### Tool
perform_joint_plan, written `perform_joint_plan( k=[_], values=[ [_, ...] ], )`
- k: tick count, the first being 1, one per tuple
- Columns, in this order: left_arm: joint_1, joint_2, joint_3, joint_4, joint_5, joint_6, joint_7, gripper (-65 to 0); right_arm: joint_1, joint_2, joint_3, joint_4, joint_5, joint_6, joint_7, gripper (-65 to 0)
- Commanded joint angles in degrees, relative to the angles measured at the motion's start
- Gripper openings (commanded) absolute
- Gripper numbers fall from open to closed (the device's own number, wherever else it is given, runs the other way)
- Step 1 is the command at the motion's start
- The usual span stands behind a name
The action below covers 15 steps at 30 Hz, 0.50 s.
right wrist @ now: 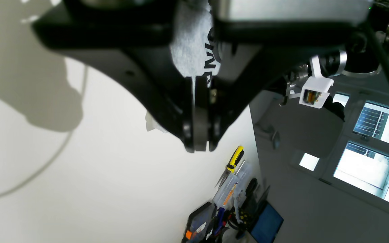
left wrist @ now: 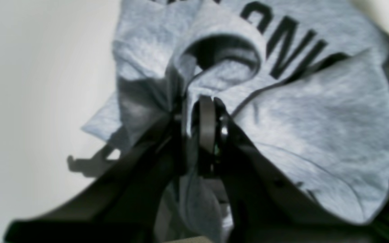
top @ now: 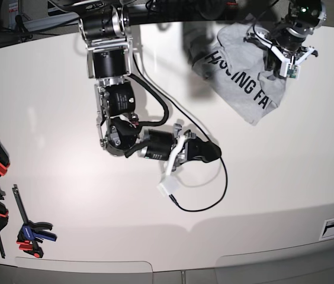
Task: Fold the T-shirt properly
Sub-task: 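Lower the left gripper onto the shirt's folded edge and grasp it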
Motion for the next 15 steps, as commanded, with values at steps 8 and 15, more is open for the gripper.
perform_joint_plan(
  k=[8,15],
  values=[
    [0.2,-0.5,-0.3,0.9,4.2,5.3,-0.8,-65.0,1.7,-0.4,-0.1,1.1,1.4,0.9,1.1,-65.0],
    [0.2,-0.5,-0.3,0.9,10.1,16.7,-0.9,-65.0,1.7,-0.4,-0.1,1.1,1.4,0.9,1.1,-65.0]
  ],
)
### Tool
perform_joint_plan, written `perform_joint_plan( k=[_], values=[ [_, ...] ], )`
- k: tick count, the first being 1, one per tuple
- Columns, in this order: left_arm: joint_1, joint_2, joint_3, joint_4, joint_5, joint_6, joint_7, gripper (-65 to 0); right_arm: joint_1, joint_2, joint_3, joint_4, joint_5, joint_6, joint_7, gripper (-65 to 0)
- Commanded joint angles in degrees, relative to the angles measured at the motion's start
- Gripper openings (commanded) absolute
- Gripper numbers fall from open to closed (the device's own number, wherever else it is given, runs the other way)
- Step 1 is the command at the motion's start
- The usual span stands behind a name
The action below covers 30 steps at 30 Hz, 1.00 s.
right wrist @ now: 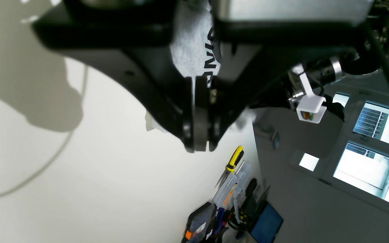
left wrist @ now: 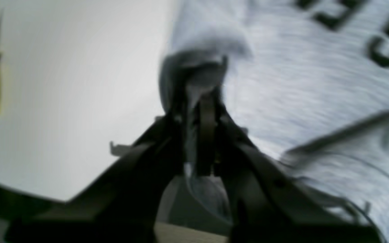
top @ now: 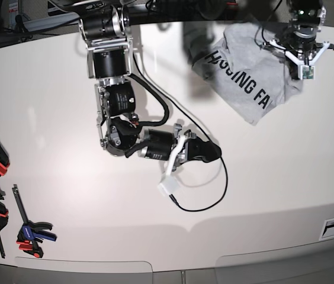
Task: Fold the T-shirt properly
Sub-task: 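Lower the left gripper onto the shirt's folded edge and grasp it, then lift the grasped edge with the left gripper, lay it flat, release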
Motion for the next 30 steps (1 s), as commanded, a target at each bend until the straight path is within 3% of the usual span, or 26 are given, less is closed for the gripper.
perform_joint_plan(
  k=[1,5,9,13,17,21,24,30],
  values=[
    [0.2,-0.5,-0.3,0.9,0.6,1.7,-0.9,-65.0,1.7,-0.4,-0.1,1.1,1.4,0.9,1.1,-65.0],
    [0.2,-0.5,-0.3,0.9,2.4,3.9,-1.0,-65.0,1.7,-0.4,-0.1,1.1,1.4,0.9,1.1,-65.0],
    [0.2,-0.5,-0.4,0.9,8.6,4.1,-1.1,-65.0,1.7,-0.4,-0.1,1.1,1.4,0.9,1.1,-65.0],
    [0.2,-1.3,-0.4,0.9,13.9,4.1,-0.9,-47.0,1.7,-0.4,-0.1,1.1,1.4,0.9,1.1,-65.0],
    [0.2,-2.5,-0.4,0.9,18.1,4.1,0.3,-45.7,1.7,-0.4,-0.1,1.1,1.4,0.9,1.0,-65.0],
    [0.2,-4.2,-0.4,0.9,17.0,3.9,3.5,-45.8,1.7,-0.4,-0.1,1.1,1.4,0.9,1.0,-65.0],
    [1.5,-4.8,-0.4,1.7,11.8,0.6,4.7,-45.8,1.7,-0.4,-0.1,1.1,1.4,0.9,1.0,-65.0],
    [7.0,-4.8,-0.4,10.3,-1.2,-10.0,4.2,-45.8,1.7,-0.4,-0.1,1.1,1.4,0.9,1.0,-65.0]
  ],
)
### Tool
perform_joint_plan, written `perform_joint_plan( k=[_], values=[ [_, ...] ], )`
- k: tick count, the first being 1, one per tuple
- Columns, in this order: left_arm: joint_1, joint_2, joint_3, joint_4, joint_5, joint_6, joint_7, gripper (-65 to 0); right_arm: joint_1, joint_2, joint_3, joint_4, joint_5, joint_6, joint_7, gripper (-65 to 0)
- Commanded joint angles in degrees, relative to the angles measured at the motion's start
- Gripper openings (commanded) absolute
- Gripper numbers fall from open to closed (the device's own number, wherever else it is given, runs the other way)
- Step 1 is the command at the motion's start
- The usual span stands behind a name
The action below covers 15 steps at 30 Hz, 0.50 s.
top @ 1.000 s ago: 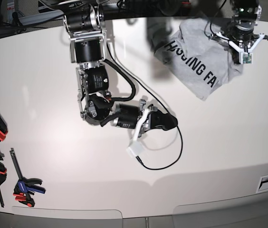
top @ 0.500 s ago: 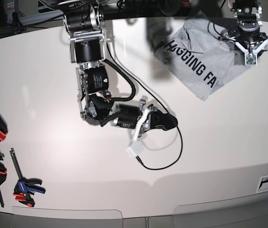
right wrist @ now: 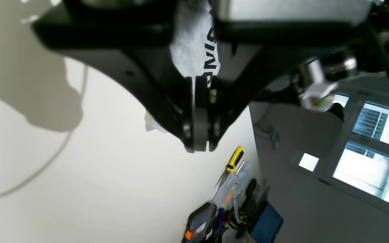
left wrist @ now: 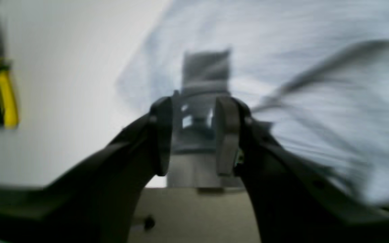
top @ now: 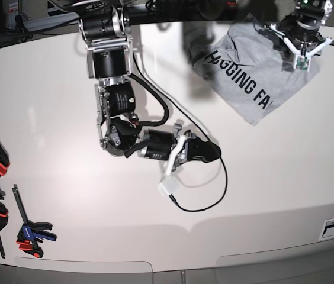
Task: Fold the T-shirt properly
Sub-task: 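Lift the grasped edge with the left gripper, lay it flat, release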
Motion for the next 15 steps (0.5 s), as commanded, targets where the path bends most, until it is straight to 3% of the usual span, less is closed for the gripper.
perform_joint_plan(
  k=[1,5,7,12,15],
  values=[
    [1.0,-0.5,-0.4,3.0,-1.3,-1.6,-1.5,-45.8,1.7,-0.4,-0.1,1.0,1.6,0.9,1.0,-65.0],
    [4.7,0.0,-0.3,8.0,-13.1,-10.8,-1.4,-45.8,1.7,-0.4,-0.1,1.0,1.6,0.9,1.0,-65.0],
    [6.2,1.9,-0.3,8.0,-15.6,-14.7,-1.5,-45.0,1.7,-0.4,-0.1,1.0,1.6,0.9,1.0,-65.0],
    [7.4,5.5,-0.3,6.6,-15.4,-15.4,-1.0,-29.2,1.7,-0.4,-0.1,1.0,1.6,0.9,1.1,-65.0],
    [7.3,5.7,-0.2,5.9,-15.4,-13.8,-1.4,-27.5,1.7,-0.4,-0.1,1.0,1.6,0.9,1.0,-65.0]
  ],
)
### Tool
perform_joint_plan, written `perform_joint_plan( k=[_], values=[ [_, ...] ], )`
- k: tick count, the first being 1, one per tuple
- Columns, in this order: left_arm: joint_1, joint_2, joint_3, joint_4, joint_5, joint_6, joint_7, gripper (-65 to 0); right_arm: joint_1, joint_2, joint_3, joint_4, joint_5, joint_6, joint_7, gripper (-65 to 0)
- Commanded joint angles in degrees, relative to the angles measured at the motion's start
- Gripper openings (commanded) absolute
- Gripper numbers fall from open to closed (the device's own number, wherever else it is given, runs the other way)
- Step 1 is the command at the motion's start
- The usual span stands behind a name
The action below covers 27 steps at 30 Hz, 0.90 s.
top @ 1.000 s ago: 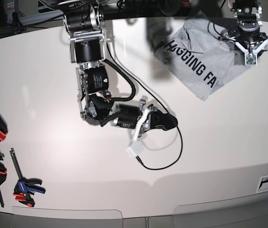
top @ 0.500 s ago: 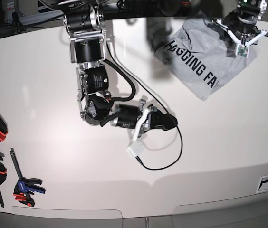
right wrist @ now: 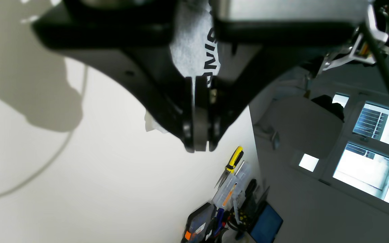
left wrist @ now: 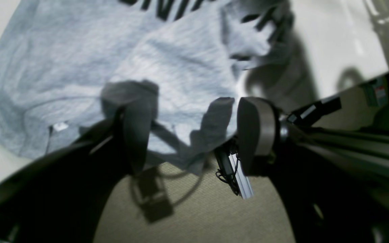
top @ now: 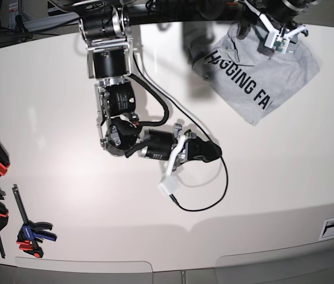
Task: Fold the T-shirt properly
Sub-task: 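Lift the grasped edge with the left gripper, lay it flat, release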
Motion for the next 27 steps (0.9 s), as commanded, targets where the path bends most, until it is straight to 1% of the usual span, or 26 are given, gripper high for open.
perform_joint_plan(
  k=[1,4,9,13,15,16,18,19,20,23,25,27],
  values=[
    [0.5,0.0,-0.1,0.2,-0.5,0.4,-1.7,-27.5,1.7,-0.4,-0.1,1.0,1.5,0.9,1.1,-65.0],
    [0.4,0.5,-0.1,-1.7,1.2,2.4,-2.8,-27.5,1.7,-0.4,-0.1,1.0,1.5,0.9,1.2,-65.0],
    [0.3,1.4,1.0,-3.3,-0.1,2.3,-2.7,-27.5,1.7,-0.4,-0.1,1.0,1.5,0.9,1.2,-65.0],
    [0.3,1.4,6.2,-3.3,0.5,2.3,-2.8,-27.6,1.7,-0.4,-0.1,1.0,1.5,0.9,1.2,-65.0],
    [0.0,1.4,9.8,-3.3,4.3,2.5,-3.0,-27.6,1.7,-0.4,-0.1,1.0,1.5,0.9,1.2,-65.0],
    [-0.2,1.4,11.5,-3.3,7.4,4.2,-3.4,-27.6,1.7,-0.4,-0.1,1.0,1.5,0.9,1.1,-65.0],
    [-1.1,1.4,13.8,-3.3,13.7,10.6,-4.0,-27.6,1.7,-0.4,-0.1,1.0,1.5,0.9,1.1,-65.0],
    [-1.6,1.4,14.6,-3.3,16.2,13.0,-4.0,-27.6,1.7,-0.4,-0.1,1.0,1.5,0.9,1.1,-65.0],
    [-2.0,1.4,14.9,-3.3,18.2,14.6,-4.0,-27.6,1.7,-0.4,-0.1,1.0,1.5,0.9,1.1,-65.0],
    [-2.2,1.4,14.8,-3.3,20.6,17.3,-4.0,-27.8,1.7,-0.4,-0.1,1.0,1.5,0.9,1.1,-65.0],
    [-2.2,1.4,14.8,-3.3,20.5,17.6,-3.8,-29.0,1.7,-0.4,-0.1,1.0,1.5,0.9,1.1,-65.0],
    [-2.2,1.4,14.8,-3.5,20.1,17.6,-3.3,-32.7,1.7,-0.4,-0.1,1.0,1.5,0.9,1.1,-65.0]
  ],
)
